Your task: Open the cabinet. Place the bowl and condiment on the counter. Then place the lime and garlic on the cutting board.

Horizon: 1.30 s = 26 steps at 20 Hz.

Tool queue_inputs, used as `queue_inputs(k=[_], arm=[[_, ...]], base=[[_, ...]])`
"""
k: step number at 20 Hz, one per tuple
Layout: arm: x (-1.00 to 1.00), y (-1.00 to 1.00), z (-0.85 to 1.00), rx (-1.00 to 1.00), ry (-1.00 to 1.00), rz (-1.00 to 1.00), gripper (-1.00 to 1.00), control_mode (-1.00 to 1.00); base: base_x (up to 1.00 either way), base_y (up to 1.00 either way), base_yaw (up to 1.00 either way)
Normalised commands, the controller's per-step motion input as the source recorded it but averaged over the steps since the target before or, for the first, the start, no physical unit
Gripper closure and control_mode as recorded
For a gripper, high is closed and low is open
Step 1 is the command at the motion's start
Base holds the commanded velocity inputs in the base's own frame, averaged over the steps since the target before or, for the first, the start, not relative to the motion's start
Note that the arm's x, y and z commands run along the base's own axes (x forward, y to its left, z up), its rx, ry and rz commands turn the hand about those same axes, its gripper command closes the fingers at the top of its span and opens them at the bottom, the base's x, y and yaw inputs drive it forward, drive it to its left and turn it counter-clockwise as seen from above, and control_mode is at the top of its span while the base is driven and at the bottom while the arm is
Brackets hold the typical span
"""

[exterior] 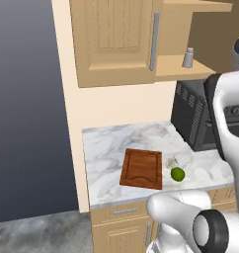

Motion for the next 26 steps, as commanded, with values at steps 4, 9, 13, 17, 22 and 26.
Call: queue_inputs(k=[4,9,13,17,22,26], arm=[[0.03,0.02,-0.12,0.02,-0.28,0.43,-1.0,-1.0],[0.0,0.95,-0.2,0.03,-0.33,0.65,-1.0,-1.0],[0.34,1.0,-0.02,0.08,-0.19,0.53,-1.0,-1.0],[0.48,1.0,0.25,0.03,-0.08,0.23,-1.0,-1.0],[0.02,1.0,0.72,0.0,0.01,0.0,-1.0,-1.0],[0.03,0.86,0.6,0.05,0.04,-0.01,-1.0,-1.0]], base=[[0.0,0.0,0.0],[0.0,0.0,0.0],[0.0,0.0,0.0],[0.0,0.0,0.0],[0.0,0.0,0.0],[0.0,0.0,0.0]])
